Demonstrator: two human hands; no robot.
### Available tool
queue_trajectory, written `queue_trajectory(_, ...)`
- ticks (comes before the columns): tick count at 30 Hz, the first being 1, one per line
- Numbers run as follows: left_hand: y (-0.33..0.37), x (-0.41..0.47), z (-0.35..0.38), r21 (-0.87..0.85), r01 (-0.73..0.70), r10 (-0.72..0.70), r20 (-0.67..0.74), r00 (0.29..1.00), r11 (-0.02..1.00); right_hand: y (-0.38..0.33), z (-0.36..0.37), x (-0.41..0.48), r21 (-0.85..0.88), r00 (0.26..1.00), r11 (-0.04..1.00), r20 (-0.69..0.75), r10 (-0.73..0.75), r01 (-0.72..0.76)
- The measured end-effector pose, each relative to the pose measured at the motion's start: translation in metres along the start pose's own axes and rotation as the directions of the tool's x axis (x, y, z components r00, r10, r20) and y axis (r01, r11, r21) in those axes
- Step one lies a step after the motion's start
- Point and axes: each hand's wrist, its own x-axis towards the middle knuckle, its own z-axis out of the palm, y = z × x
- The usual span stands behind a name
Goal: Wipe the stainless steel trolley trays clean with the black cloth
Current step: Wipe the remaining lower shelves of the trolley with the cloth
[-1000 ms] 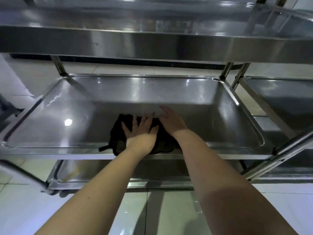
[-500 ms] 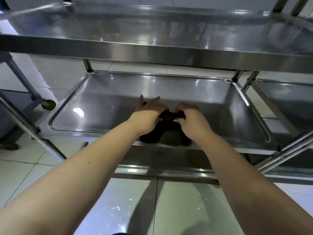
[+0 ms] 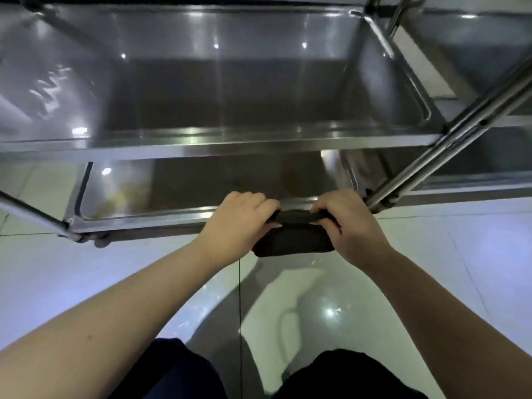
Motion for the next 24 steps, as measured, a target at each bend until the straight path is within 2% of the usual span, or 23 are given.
queue_trajectory(4,-0.004,-0.009,0.083,0.061,0.076,-0.085,0.160,0.984,0.995,0.038,0.063,-0.040,0.090,0.986,0.983,0.048,0.158,-0.162)
queue_trajectory(7,-0.011,-0.015,0.129,0.021,0.132,-0.133,0.186,0.973,0.991,0.058,0.101,-0.056,0.112,0.983,0.976,0.046,0.180,-0.184)
queue_trajectory(16,-0.032,-0.016,0.202,-0.104,0.188,-0.171,0.150,0.974,0.977,0.105,0.162,-0.069,0.189,0.965,0.947,0.000,0.263,-0.258)
queue_trajectory(20,-0.024,-0.005,0.204,-0.163,0.275,-0.253,0.144,0.957,0.947,0.113,0.158,-0.053,0.149,0.941,0.929,0.087,0.327,-0.337)
queue_trajectory(24,-0.040,0.049,0.186,-0.182,0.329,-0.334,0.005,0.943,0.926,0.136,0.130,0.014,0.166,0.927,0.912,0.091,0.365,-0.376)
